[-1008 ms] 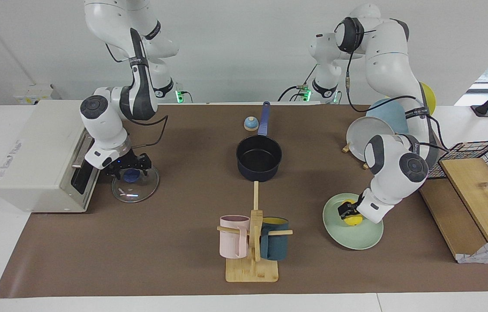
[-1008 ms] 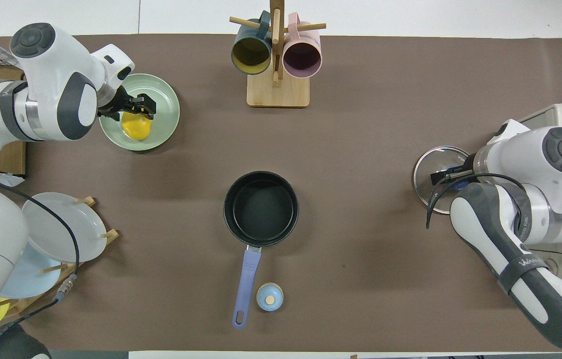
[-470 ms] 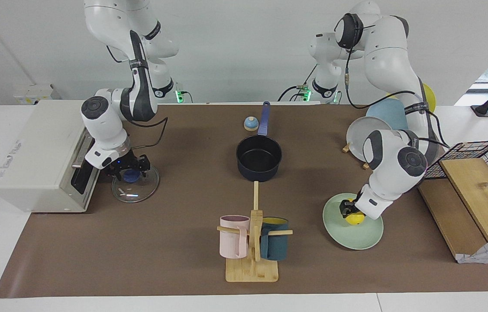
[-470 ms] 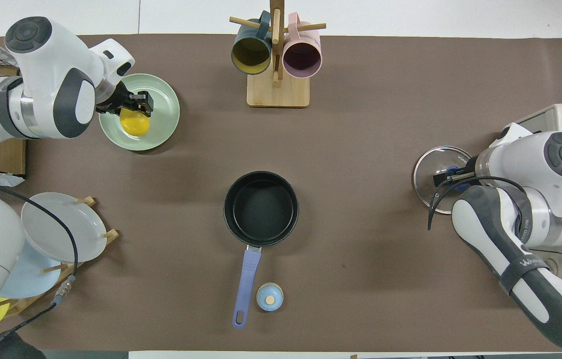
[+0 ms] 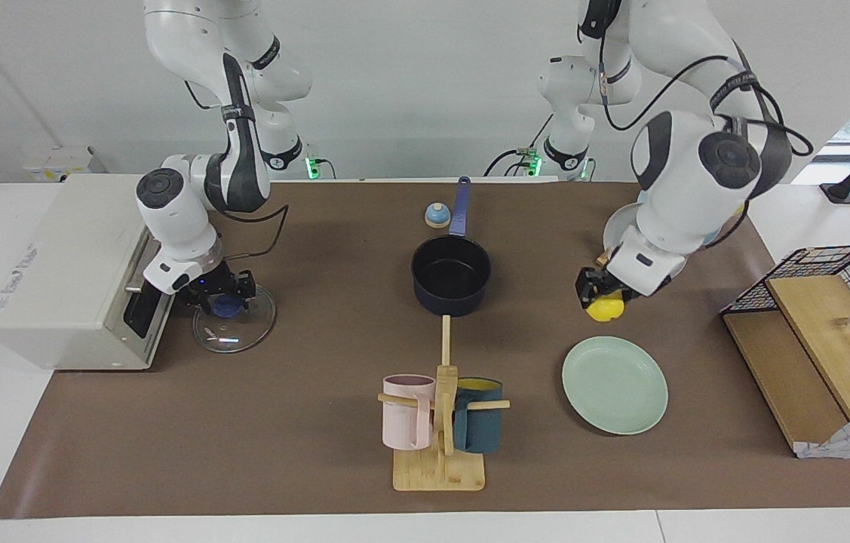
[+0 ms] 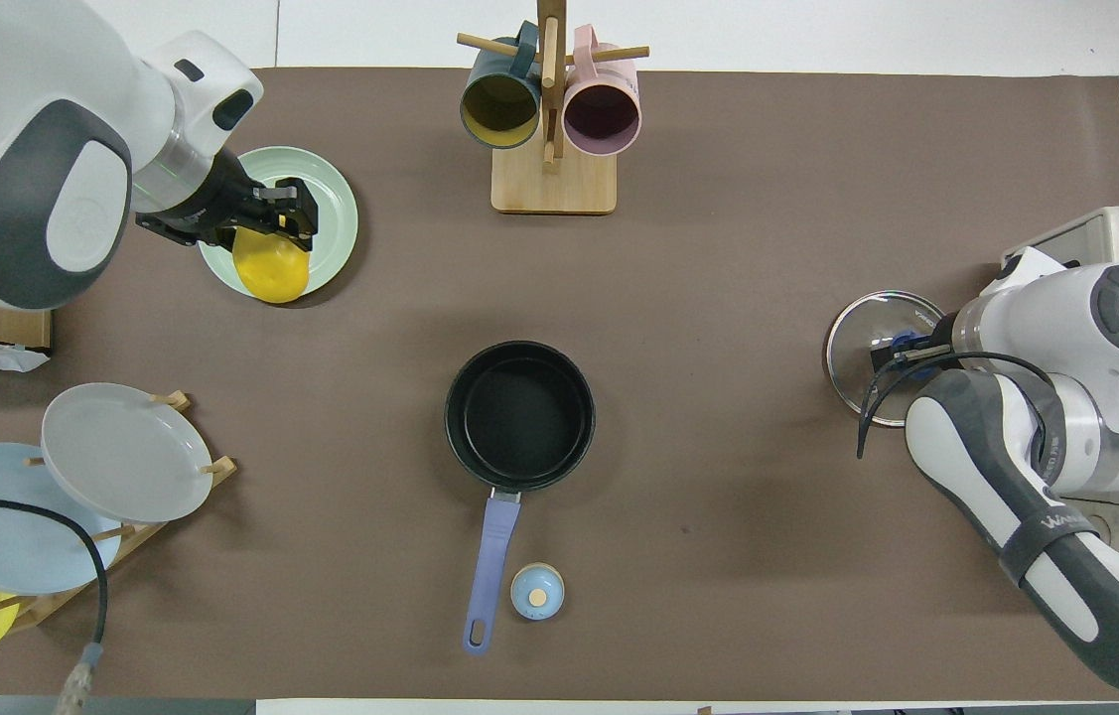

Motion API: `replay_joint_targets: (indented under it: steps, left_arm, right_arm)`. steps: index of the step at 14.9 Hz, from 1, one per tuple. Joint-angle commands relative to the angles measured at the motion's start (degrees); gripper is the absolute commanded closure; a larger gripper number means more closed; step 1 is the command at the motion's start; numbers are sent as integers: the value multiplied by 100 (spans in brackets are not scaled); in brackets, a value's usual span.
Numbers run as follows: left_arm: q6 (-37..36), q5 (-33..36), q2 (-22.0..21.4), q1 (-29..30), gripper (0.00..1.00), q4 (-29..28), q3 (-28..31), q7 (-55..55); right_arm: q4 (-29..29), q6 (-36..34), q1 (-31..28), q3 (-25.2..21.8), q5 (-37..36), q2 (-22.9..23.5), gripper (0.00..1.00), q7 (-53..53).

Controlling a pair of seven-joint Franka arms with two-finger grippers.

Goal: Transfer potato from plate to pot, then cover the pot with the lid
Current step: 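Grasp the yellow potato with the left gripper and carry it toward the pot, then release the potato into the pot while the right gripper lifts the lid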

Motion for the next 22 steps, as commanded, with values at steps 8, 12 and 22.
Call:
replay_joint_targets:
  steps: [8,12,22]
  left_arm:
    - [2271,-193,-1378,-2180,100,-3049,92,-2211]
    - [2948,-184,-903,-2331,100,-3181,101,-2149]
    - [3616,176,-243,-2489,100,-3453,101,-2008]
  right_arm:
    - [576,-825,222,48,72,22,100,-129]
    - [919,-1203,459,48,54,93,100,-129]
    - [990,-1318,521,48,54,102,100,-32]
